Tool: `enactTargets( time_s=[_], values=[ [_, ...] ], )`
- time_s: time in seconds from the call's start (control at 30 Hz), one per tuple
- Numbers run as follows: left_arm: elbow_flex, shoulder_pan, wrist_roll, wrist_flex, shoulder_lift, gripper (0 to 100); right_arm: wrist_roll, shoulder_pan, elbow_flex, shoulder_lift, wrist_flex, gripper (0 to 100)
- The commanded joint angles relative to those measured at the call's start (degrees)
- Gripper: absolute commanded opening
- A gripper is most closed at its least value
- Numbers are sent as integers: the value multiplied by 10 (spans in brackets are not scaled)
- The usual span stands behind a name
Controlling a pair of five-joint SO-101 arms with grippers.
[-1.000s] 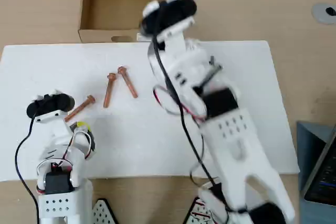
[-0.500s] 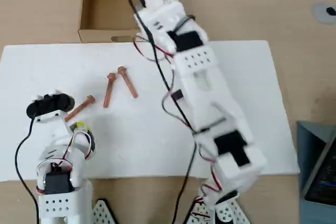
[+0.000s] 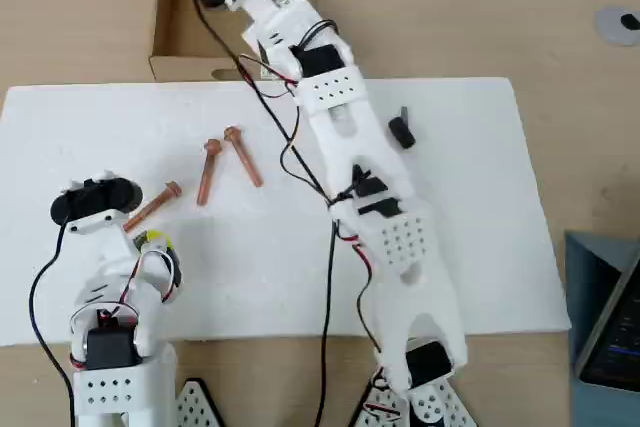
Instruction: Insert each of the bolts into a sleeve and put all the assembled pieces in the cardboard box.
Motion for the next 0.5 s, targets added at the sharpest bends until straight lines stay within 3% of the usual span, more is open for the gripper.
enactTargets(
  time_s=[0.0, 0.17, 0.47],
  values=[
    [0, -2, 2, -14, -5, 2, 24, -12, -95, 18, 23, 20],
    [0, -2, 2, -14, -5, 2, 24, -14, -148, 61, 64, 135],
    [0, -1, 2, -14, -5, 2, 24, -14, -188, 87, 81, 142]
  ],
)
